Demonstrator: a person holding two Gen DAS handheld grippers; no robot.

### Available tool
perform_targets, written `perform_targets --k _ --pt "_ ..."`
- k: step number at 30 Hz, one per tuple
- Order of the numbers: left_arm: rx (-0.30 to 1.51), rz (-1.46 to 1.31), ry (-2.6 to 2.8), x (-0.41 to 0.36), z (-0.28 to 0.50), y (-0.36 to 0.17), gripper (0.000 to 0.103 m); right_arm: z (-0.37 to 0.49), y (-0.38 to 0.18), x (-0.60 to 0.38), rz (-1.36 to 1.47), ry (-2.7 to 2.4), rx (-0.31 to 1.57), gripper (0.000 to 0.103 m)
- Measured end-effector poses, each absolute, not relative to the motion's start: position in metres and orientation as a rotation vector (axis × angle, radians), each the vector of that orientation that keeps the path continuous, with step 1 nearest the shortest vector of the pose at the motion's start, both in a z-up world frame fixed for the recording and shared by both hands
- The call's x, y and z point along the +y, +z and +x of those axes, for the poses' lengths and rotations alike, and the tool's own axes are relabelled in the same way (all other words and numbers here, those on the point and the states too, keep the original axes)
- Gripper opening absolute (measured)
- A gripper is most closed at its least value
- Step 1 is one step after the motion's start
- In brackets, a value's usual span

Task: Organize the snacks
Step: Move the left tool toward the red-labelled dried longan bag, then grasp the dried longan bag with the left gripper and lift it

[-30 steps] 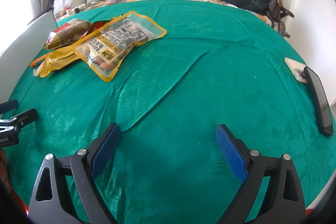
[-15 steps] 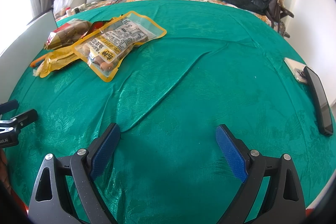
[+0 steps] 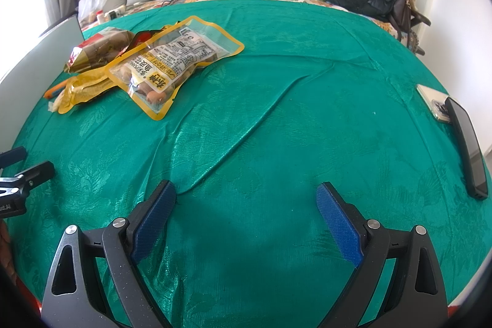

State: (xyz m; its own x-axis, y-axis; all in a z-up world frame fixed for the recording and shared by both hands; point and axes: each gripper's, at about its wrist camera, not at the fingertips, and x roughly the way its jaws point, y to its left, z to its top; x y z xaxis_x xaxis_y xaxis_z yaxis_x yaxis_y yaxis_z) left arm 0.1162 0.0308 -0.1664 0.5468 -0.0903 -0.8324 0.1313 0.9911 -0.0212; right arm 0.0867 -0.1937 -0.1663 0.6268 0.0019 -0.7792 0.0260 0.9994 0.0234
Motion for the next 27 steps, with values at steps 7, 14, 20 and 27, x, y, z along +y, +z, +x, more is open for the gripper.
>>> perform_targets --k 7,14,20,27 --pt "1.004 0.059 -0.195 0.032 0.171 -0.113 0.102 0.087 -0.166 -0.194 0.034 -0.014 0.893 0.095" --pt "1.042 0.25 -0.162 0.0 0.269 -0.089 0.102 0.087 -0.167 -0.194 0.034 -0.014 0.893 0.095" --pt "1.096 0.32 -0.09 -0.012 0.313 -0.118 0.09 0.087 -0.167 -0.194 0.034 -0.013 0.893 0.095" --pt "1.025 0.1 -0.086 0.022 0.3 -0.086 0.045 0.087 -0.167 -0.193 0.033 -0.011 0.893 0.095"
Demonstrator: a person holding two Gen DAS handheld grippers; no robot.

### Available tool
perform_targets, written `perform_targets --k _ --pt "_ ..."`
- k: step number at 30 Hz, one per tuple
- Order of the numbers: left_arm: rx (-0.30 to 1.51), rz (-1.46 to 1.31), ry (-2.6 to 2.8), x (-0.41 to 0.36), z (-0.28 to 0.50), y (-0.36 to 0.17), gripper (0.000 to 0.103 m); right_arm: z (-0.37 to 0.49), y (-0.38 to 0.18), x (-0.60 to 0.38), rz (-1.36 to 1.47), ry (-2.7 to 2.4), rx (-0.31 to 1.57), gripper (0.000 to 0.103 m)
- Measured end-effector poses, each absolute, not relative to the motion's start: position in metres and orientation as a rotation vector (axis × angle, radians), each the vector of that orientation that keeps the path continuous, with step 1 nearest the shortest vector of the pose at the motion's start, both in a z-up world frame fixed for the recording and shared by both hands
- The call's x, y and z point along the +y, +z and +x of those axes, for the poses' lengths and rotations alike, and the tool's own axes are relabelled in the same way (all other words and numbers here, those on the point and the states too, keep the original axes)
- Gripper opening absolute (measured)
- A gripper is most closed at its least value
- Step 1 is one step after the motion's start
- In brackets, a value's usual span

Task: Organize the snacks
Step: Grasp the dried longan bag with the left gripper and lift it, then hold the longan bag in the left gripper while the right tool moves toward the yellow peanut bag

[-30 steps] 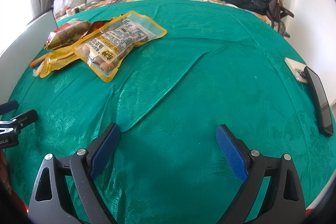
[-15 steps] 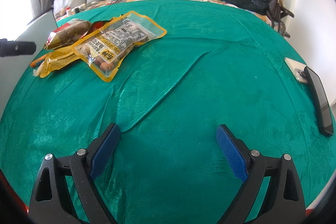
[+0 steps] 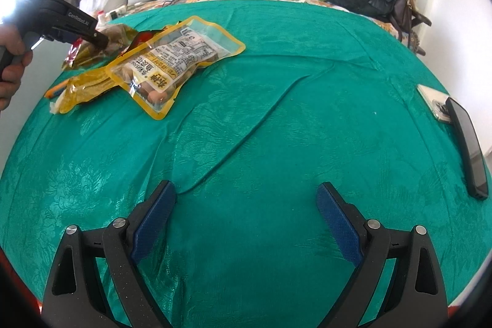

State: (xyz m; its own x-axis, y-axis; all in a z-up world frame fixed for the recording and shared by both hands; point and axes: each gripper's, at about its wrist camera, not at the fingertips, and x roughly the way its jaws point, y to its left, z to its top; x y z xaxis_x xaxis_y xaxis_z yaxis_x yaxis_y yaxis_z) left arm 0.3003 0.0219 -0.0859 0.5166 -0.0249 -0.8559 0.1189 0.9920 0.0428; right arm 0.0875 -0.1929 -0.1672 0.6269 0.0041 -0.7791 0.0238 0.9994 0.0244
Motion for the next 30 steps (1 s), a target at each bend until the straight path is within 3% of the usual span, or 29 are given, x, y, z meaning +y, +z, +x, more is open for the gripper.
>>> perform_targets --k 6,14,15,16,18,25,30 --pt "0.95 0.001 -0.085 0.057 0.206 -0.055 0.046 0.087 -0.167 -0.193 0.034 -0.012 0.893 0.095" --pt "0.972 0.031 -0.106 0.054 0.099 -0.111 0.047 0.088 -0.167 -0.193 0.034 -0.012 0.892 0.095" --pt "0.972 0.025 -0.113 0.053 0.096 -0.119 0.057 0.087 -0.167 -0.193 0.034 -0.011 0.893 0.095" --pt "0.97 0.028 -0.108 0.052 0.093 -0.125 0.073 0.087 -0.168 -0.193 0.034 -0.012 0.892 0.095" --pt "0.956 0.054 -0.071 0.046 0.093 -0.131 0.087 0.088 -0.168 -0.193 0.034 -0.012 0.892 0.095" --pt "1.035 0.069 -0.055 0.046 0.119 -0.163 0.098 0.09 -0.167 -0.19 0.033 -0.014 0.89 0.095" --pt "0.966 -0.014 -0.006 0.063 0.111 -0.171 0.103 0.089 -0.167 -0.191 0.034 -0.014 0.89 0.095"
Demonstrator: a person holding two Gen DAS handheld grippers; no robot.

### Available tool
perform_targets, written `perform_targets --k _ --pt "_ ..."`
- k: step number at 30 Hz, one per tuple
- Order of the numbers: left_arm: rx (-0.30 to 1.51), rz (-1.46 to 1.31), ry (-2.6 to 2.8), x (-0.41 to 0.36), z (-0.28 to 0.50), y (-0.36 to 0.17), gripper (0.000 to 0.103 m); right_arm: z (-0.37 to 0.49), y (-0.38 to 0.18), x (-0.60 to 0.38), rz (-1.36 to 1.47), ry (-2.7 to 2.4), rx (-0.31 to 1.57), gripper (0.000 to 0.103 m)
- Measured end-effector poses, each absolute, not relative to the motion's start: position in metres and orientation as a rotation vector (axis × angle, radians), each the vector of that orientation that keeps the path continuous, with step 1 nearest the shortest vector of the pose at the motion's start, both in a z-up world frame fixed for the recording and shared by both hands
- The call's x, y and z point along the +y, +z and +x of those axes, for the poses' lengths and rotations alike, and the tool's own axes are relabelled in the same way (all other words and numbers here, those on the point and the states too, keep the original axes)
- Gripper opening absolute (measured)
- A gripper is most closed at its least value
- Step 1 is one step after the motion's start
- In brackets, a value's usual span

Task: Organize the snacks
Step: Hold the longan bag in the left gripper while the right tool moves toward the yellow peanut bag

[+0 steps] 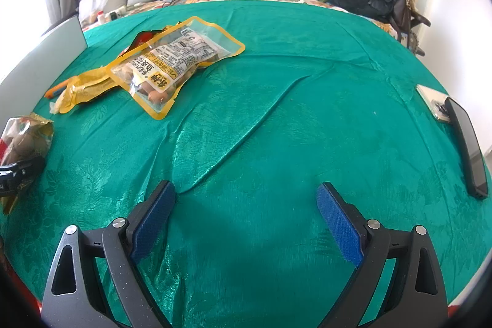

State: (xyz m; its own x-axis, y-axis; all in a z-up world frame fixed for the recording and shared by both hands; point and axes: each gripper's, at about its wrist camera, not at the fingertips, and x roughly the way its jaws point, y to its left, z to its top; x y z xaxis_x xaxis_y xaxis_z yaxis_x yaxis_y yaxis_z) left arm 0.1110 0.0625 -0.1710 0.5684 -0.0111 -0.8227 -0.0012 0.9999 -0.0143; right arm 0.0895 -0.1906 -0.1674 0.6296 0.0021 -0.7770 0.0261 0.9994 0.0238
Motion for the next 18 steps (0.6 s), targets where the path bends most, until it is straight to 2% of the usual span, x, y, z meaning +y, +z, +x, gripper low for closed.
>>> perform_targets --k 18 --pt "0.937 -0.012 -0.001 0.0608 0.1045 -0.1708 0.103 0.0893 -0.1674 -0.19 0.035 -0.014 0.889 0.095"
